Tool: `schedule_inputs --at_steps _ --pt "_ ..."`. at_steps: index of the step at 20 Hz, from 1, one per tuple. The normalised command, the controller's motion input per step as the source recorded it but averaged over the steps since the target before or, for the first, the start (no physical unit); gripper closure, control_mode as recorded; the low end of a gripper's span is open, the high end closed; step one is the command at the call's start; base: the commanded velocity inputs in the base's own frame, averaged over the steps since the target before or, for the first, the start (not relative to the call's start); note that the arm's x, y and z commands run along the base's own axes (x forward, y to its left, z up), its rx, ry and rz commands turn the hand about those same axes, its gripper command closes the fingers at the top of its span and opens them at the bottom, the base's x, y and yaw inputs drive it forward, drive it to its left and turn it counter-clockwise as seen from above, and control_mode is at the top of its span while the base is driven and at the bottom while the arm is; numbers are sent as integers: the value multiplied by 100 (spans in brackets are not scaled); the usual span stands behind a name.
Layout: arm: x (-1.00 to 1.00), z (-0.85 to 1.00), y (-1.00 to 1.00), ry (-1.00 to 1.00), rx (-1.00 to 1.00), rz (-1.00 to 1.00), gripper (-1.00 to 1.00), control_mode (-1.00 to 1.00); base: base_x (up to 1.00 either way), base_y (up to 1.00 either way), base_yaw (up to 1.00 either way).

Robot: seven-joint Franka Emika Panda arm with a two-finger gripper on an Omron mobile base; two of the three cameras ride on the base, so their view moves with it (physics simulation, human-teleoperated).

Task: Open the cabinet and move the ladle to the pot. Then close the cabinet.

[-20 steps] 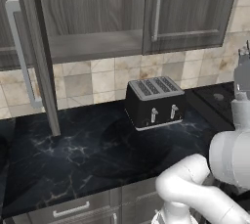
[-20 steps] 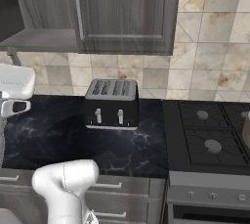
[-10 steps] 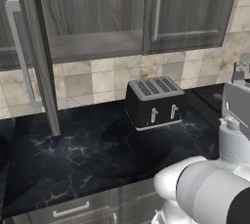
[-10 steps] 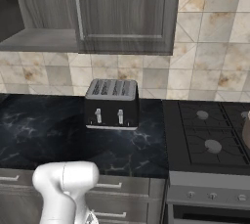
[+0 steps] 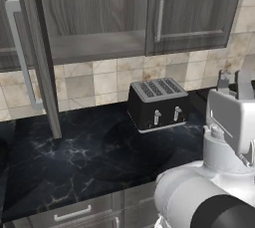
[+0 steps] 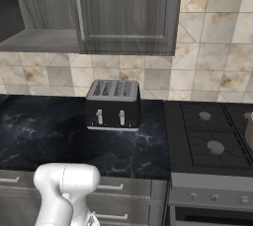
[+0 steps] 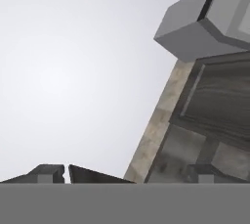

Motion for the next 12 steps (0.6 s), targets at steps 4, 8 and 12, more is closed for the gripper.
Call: schedule_inputs --at_steps 4,8,12 --pt "-66 -11 40 21 25 0 -100 -100 0 0 0" --pt "-91 -1 49 5 16 0 -100 -100 0 0 0" --pt "-91 0 60 -7 1 0 -100 -100 0 0 0"
